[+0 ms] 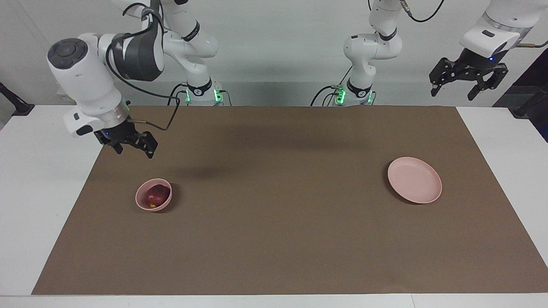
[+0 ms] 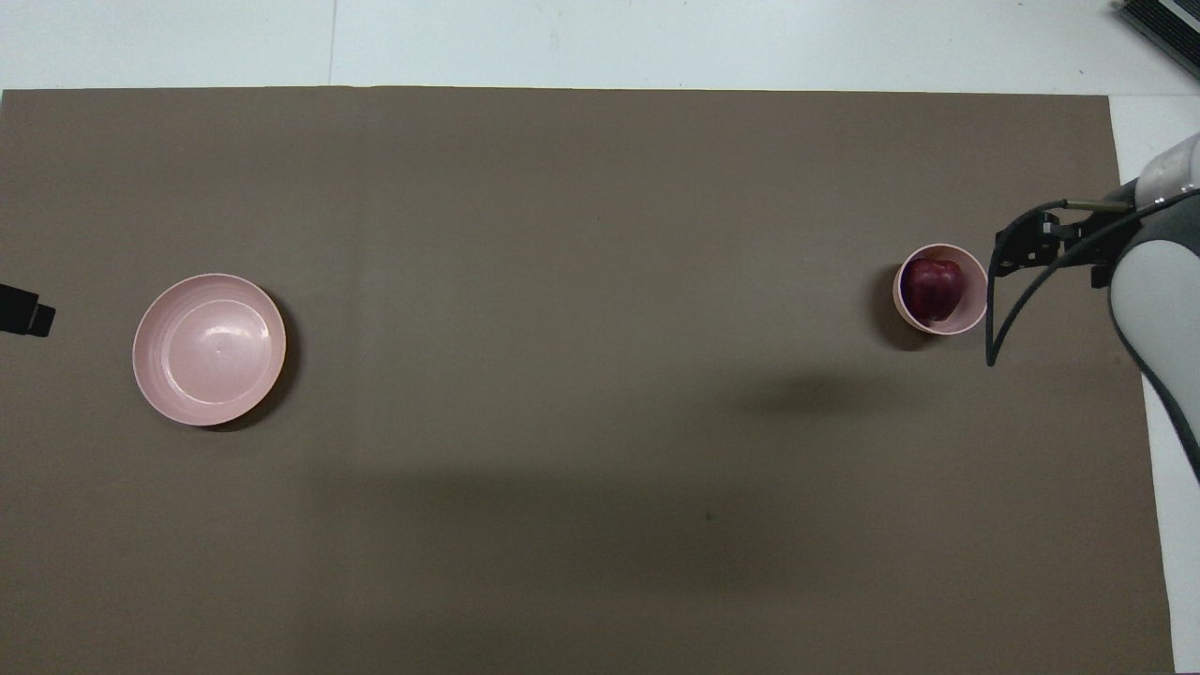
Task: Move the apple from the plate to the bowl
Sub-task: 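Open the right gripper and lift it away from the bowl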
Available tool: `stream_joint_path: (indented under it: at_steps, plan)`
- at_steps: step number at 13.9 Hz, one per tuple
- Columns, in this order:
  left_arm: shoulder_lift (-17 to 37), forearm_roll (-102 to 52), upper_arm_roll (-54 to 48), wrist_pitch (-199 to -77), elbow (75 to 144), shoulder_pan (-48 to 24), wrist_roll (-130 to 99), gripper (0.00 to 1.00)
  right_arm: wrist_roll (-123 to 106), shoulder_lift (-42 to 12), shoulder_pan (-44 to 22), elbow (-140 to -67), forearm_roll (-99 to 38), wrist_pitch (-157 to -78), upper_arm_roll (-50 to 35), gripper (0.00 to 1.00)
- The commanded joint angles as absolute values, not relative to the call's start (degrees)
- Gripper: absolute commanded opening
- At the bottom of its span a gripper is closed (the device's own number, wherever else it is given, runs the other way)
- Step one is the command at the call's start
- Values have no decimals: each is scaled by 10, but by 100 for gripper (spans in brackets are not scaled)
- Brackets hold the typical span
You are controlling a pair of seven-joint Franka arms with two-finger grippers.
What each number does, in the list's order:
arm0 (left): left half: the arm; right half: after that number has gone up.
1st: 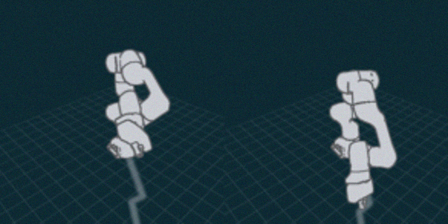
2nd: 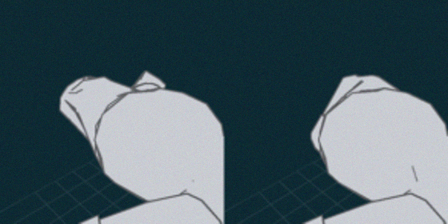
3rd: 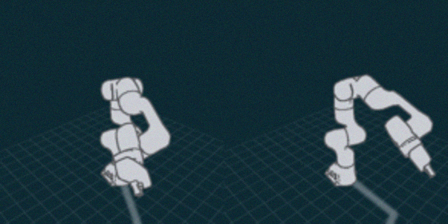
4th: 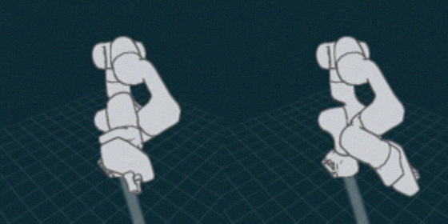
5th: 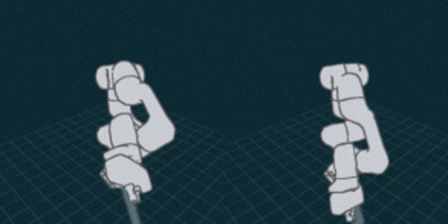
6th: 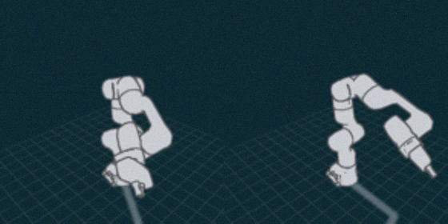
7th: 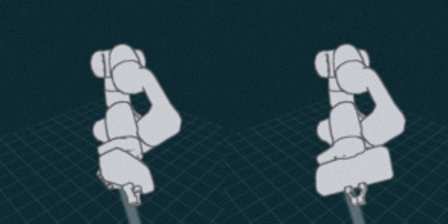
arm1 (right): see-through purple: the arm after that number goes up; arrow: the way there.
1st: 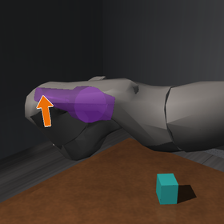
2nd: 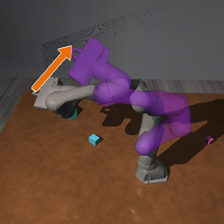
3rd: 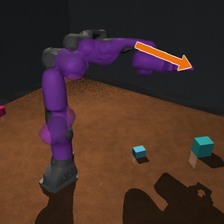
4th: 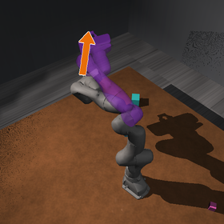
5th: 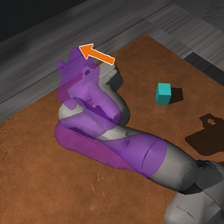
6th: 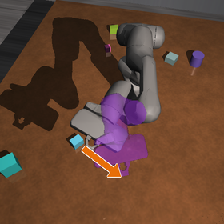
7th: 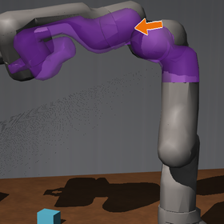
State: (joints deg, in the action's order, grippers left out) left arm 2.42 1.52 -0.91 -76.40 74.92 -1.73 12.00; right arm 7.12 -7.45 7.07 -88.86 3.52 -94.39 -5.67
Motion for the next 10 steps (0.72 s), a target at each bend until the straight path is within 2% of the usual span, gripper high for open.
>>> stream_joint_path:
  at_steps: [1, 10]
  plan:
    - [16, 20, -10, -757, 756, -16, 121, 100, 55, -42, 75, -896, 24, -913, -63, 100]
    - [16, 19, -10, -758, 756, -15, 121, 100, 54, -40, 77, -896, 15, -901, -62, 100]
